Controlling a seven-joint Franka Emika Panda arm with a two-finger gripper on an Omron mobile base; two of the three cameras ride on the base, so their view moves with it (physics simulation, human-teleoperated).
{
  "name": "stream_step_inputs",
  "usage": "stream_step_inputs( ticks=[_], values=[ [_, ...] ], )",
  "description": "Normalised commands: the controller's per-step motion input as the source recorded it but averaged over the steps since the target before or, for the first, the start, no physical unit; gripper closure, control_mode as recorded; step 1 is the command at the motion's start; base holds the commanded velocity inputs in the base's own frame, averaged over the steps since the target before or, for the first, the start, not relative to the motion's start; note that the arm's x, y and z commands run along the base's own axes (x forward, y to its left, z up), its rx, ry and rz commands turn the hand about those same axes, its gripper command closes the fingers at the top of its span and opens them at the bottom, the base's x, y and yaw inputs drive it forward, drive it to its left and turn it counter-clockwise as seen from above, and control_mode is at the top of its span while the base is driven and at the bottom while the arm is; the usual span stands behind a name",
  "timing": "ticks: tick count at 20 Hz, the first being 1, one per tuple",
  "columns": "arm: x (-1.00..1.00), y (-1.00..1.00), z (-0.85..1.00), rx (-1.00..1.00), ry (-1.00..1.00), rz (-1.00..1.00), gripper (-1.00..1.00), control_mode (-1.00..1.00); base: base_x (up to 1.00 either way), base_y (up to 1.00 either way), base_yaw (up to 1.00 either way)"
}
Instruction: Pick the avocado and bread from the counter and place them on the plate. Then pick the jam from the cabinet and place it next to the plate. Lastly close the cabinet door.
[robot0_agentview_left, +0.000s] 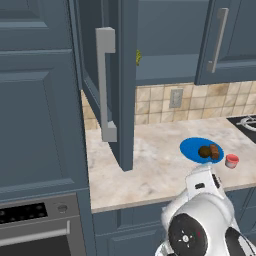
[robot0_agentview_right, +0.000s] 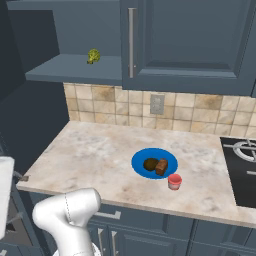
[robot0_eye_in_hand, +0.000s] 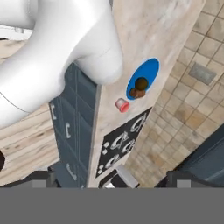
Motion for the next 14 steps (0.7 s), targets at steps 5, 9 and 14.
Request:
stream_step_inputs(
  ticks=[5, 9, 14],
  values=[
    [-0.29, 0.33, -0.08, -0.14, -0.13, 0.0, -1.0, -1.0, 0.0, 0.0, 0.0],
    [-0.21, 0.46, -0.07, -0.18, -0.1, 0.0, -1.0, -1.0, 0.0, 0.0, 0.0],
    [-0.05, 0.54, -0.05, -0.19, -0.08, 0.0, -1.0, -1.0, 0.0, 0.0, 0.0]
  ],
)
